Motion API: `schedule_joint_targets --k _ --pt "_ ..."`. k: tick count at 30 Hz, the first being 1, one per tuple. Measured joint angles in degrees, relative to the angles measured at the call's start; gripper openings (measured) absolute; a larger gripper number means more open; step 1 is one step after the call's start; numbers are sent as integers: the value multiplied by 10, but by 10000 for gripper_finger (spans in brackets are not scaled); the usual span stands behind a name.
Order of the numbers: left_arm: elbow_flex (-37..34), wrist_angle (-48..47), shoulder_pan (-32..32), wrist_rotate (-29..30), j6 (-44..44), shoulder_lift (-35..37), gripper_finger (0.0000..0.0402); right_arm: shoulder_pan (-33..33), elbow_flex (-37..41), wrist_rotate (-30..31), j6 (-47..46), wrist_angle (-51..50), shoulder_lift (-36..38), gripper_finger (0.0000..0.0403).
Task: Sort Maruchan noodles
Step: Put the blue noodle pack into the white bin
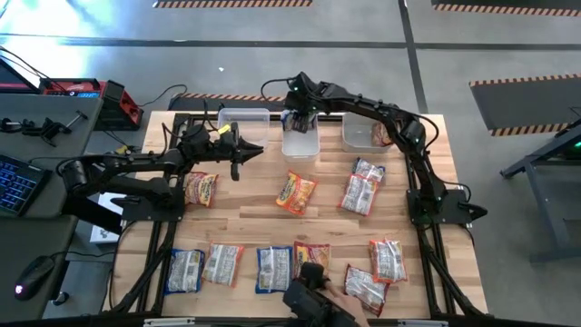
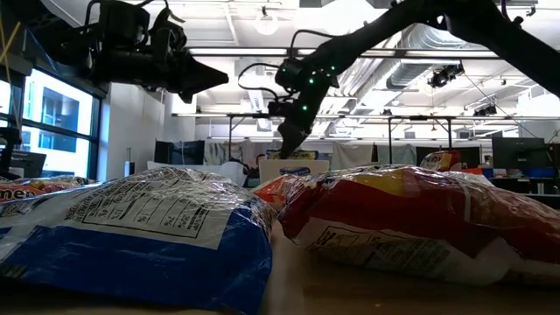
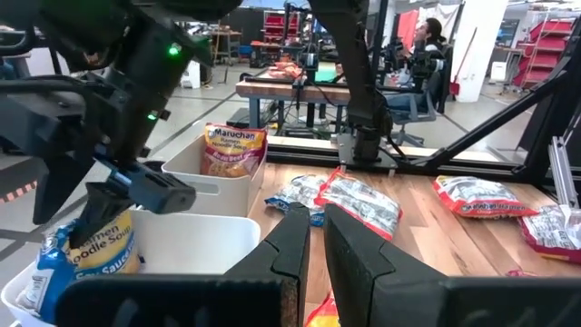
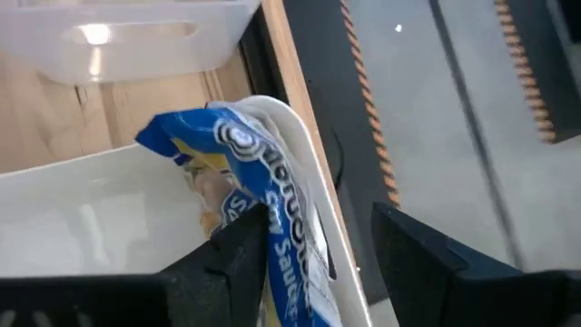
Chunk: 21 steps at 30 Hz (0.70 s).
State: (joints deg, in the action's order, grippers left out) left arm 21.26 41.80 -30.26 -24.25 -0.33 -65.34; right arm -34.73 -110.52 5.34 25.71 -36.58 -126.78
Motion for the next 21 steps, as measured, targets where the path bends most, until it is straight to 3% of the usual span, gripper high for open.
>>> schedule_joint_targets --k 3,21 --pt "0 0 0 0 2 0 25 -10 0 -24 -13 -1 -4 172" --pt "0 0 0 0 0 0 25 -12 0 -11 13 12 18 172"
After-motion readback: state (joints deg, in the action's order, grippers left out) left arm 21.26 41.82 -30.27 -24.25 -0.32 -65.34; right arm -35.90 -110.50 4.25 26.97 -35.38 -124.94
